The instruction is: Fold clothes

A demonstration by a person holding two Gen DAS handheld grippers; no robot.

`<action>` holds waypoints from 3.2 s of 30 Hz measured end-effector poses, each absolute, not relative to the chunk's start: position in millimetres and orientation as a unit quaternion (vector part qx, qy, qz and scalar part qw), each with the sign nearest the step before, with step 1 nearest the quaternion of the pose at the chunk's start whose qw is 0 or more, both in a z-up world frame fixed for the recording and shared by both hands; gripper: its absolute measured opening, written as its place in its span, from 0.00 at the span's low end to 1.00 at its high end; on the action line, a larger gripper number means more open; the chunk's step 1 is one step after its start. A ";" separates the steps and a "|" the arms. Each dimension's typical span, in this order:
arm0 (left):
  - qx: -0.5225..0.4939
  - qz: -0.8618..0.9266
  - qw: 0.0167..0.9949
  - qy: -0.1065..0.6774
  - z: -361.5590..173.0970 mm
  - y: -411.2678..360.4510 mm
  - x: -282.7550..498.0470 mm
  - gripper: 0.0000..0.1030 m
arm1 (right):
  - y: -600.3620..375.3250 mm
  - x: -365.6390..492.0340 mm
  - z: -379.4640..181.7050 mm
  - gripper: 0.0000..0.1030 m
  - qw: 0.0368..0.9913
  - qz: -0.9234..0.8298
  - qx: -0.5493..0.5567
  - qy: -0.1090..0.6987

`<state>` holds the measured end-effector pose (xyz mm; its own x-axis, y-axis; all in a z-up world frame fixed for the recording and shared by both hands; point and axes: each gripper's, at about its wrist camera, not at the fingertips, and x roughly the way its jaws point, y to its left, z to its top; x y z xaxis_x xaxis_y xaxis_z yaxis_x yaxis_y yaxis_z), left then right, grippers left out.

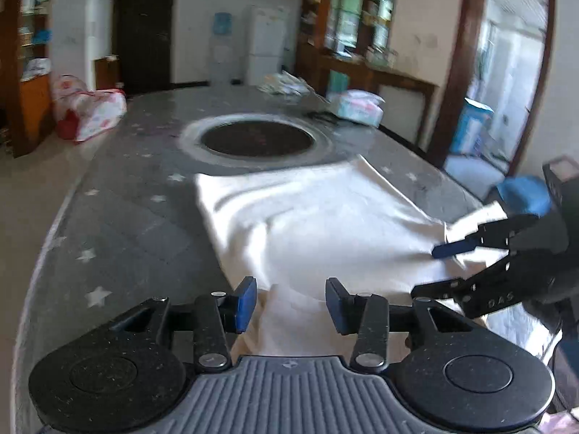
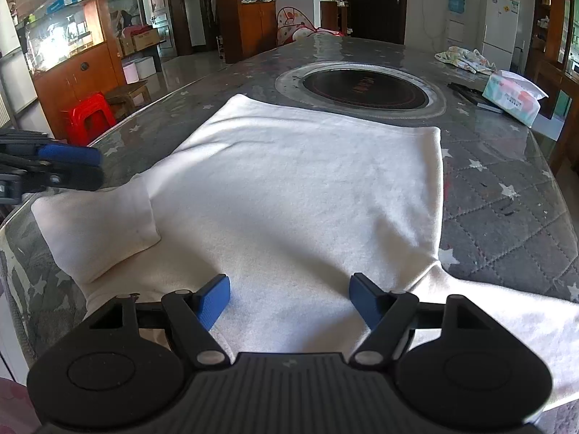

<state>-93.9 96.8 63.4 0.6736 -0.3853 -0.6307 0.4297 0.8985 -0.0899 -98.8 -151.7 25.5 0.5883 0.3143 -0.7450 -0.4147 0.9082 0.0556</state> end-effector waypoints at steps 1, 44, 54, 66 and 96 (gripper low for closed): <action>0.046 -0.217 0.913 0.342 58.9 92.3 -88.2 0.42 | -151.3 -98.9 25.5 0.73 0.889 0.205 -0.062 0.405; -0.107 0.222 0.915 0.319 41.2 268.4 -102.5 0.06 | -103.3 -130.3 30.5 0.68 0.830 0.337 -0.134 0.423; -0.087 0.115 0.939 0.313 66.9 218.6 -89.0 0.08 | -124.9 -123.6 56.7 0.67 0.854 0.327 -0.100 0.393; -0.084 -0.105 0.914 0.382 34.3 104.0 -1.6 0.07 | -171.7 -105.1 34.0 0.67 0.873 0.242 -0.067 0.417; -0.006 -0.086 0.924 0.371 37.5 86.7 49.0 0.17 | -238.6 -113.5 45.2 0.64 0.910 0.141 -0.009 0.390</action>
